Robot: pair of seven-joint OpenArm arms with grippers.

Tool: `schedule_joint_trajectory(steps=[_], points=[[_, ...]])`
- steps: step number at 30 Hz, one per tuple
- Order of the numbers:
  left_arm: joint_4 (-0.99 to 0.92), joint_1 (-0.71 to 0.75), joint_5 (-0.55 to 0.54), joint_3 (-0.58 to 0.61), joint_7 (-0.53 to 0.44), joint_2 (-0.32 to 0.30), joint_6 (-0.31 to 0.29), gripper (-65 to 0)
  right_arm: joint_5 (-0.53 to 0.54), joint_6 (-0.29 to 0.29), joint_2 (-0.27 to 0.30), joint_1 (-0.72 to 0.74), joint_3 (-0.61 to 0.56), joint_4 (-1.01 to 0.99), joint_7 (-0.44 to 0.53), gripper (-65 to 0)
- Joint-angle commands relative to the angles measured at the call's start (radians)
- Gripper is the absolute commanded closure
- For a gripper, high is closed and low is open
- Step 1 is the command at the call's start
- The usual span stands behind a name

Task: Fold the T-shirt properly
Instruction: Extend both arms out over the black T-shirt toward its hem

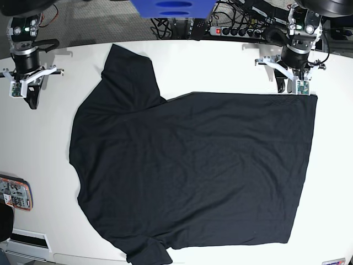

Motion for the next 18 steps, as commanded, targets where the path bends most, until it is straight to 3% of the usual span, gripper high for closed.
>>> schedule_joint_trajectory(steps=[1,18], points=[[0.021,0.004,0.004,-0.005,-0.018,-0.009,0.004,-14.5,0.007,-0.003,0.014,-0.003,0.008,0.016,0.030,0.0],[0.021,-0.005,0.004,-0.007,-0.018,-0.011,0.004,-14.5,0.009,-0.003,0.011,0.061,0.006,0.016,0.032,0.0]])
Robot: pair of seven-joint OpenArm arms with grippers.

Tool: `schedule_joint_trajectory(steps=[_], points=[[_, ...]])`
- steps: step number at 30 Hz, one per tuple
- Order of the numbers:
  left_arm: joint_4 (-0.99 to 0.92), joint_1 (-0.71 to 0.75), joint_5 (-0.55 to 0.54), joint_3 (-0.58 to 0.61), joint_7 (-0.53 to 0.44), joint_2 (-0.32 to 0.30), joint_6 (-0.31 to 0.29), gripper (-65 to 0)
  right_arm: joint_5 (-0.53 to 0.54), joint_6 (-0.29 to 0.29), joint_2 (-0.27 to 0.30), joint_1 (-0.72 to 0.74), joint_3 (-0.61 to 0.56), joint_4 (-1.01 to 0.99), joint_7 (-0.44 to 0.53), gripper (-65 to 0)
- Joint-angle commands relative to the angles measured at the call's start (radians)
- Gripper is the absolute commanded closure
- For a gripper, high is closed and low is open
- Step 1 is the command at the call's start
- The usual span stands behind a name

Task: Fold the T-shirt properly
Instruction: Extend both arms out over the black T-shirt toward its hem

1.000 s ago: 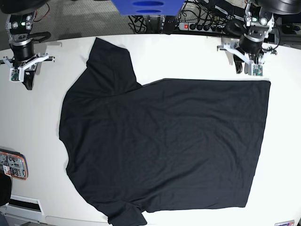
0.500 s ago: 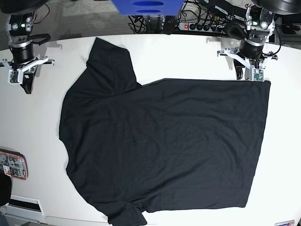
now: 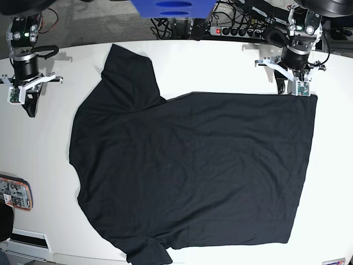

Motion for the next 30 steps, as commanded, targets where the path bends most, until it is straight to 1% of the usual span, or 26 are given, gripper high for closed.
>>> schedule_joint_trajectory(steps=[1,5,11,16,18,25,30], points=[[0.020,-0.007,0.004,-0.007,-0.018,-0.011,0.004,-14.5,0.009,-0.003,0.015,0.003,0.007,0.016,0.029,0.0],[0.020,-0.024,0.006,-0.007,-0.018,-0.011,0.004,-14.5,0.009,-0.003,0.015,0.040,-0.030,0.016,0.029,0.0],[0.019,-0.057,0.001,-0.005,-0.016,-0.011,0.004,-14.5,0.010,-0.003,0.013,0.125,-0.142,0.015,0.028,0.0],[0.019,-0.083,0.000,-0.004,-0.013,-0.009,0.004,-14.5,0.010,-0.003,0.013,0.191,-0.208,0.015,0.028,0.0],[0.019,-0.111,0.000,-0.002,-0.012,-0.009,0.004,-14.5,0.010,-0.003,0.012,0.220,-0.223,0.015,0.028,0.0],[0.019,-0.237,0.004,0.090,-0.012,-0.009,0.004,-14.5,0.010,-0.003,0.012,0.313,-0.239,0.015,0.028,0.0],[0.019,-0.320,0.001,0.101,-0.012,-0.009,0.004,-14.5,0.012,-0.003,0.012,0.339,-0.239,0.015,0.028,0.0]])
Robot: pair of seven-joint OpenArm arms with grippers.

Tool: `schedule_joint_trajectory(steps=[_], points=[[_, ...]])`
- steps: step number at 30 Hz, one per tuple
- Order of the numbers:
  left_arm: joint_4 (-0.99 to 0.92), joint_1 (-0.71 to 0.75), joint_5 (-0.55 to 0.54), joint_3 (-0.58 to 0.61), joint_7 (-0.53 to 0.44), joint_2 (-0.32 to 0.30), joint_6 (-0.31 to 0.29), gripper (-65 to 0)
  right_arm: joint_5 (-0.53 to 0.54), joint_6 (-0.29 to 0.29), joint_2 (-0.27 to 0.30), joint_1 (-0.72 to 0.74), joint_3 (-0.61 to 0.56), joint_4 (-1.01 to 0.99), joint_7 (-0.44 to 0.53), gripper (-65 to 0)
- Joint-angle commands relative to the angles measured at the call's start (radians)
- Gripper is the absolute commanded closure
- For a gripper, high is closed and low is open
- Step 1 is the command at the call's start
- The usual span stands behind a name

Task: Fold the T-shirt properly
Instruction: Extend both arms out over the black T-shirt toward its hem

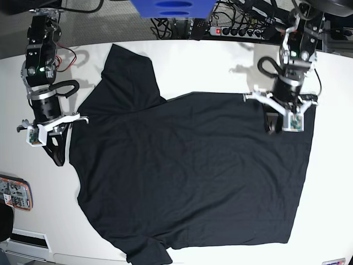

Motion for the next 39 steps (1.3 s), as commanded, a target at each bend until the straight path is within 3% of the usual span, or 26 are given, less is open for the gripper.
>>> schedule_joint_trajectory(steps=[1,16,26,39], points=[[0.019,-0.019,0.009,-0.006,-0.027,-0.012,0.001,-14.5,0.009,-0.002,0.014,0.010,0.007,0.018,0.030,0.0],[0.019,-0.279,0.009,-0.006,-0.027,-0.012,0.001,-14.5,0.009,-0.002,0.014,0.197,-0.096,0.018,0.030,0.0],[0.017,-0.565,0.007,-0.006,-0.024,-0.012,0.000,-14.5,0.010,-0.002,-0.003,0.469,-0.177,0.016,0.026,0.0],[0.011,-0.837,0.009,-0.006,-0.024,-0.024,-0.002,-14.5,0.010,-0.002,-0.019,0.737,-0.179,0.013,0.032,0.0]])
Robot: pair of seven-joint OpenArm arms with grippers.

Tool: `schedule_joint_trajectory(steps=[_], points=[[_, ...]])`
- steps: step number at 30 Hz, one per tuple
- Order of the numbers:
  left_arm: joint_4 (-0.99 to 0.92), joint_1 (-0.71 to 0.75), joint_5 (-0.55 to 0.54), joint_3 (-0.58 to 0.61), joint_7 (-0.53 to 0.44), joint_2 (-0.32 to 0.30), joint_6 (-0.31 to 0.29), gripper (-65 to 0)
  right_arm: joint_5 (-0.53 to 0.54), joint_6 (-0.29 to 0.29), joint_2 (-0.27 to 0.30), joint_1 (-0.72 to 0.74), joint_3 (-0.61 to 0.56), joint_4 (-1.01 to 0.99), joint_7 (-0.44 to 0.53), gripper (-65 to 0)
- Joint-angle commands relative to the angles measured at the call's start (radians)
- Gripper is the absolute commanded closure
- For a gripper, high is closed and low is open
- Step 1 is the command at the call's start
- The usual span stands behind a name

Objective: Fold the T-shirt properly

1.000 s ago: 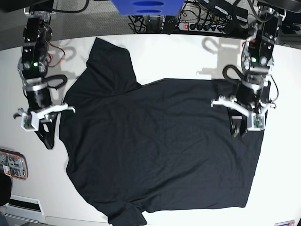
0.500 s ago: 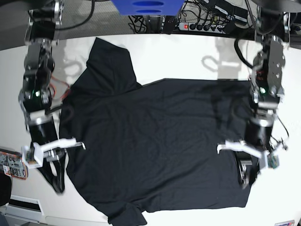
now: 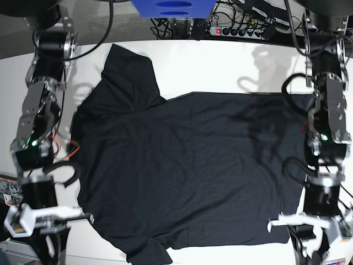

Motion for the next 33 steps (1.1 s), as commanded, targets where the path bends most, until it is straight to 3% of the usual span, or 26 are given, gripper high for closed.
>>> schedule_joint_trajectory(steps=[1,8,14,18,22,27,30,33], points=[[0.012,-0.050,0.013,-0.006,-0.030,-0.032,0.002,-14.5,0.006,-0.002,0.012,0.048,0.005,0.014,0.028,0.0],[0.010,-0.226,0.013,-0.006,-0.033,-0.056,0.002,-14.5,0.035,-0.002,0.012,0.223,0.003,0.010,0.028,0.0],[0.007,-0.337,0.015,0.011,-0.033,-0.065,0.002,-14.5,0.258,-0.002,0.012,0.352,0.011,-0.001,0.028,0.0],[-0.008,-0.444,0.016,0.117,-0.031,-0.148,0.002,-14.5,0.281,-0.002,0.012,0.404,0.011,-0.007,0.028,0.0],[-0.062,-0.581,0.016,0.263,-0.019,-0.193,0.002,-14.5,0.287,-0.002,0.012,0.464,0.005,-0.026,0.024,0.0],[-0.110,-0.688,-0.053,0.346,0.174,-0.191,0.002,-14.5,0.301,-0.002,0.012,0.482,0.003,-0.053,-0.018,0.0],[-0.123,-0.717,-0.183,0.330,0.286,-0.188,0.003,-14.5,0.390,-0.002,0.012,0.484,0.009,-0.055,-0.162,0.0],[-0.148,-0.746,-0.381,0.234,0.527,-0.153,0.003,-14.5,0.450,-0.002,0.012,0.511,0.011,-0.098,-0.357,0.0]])
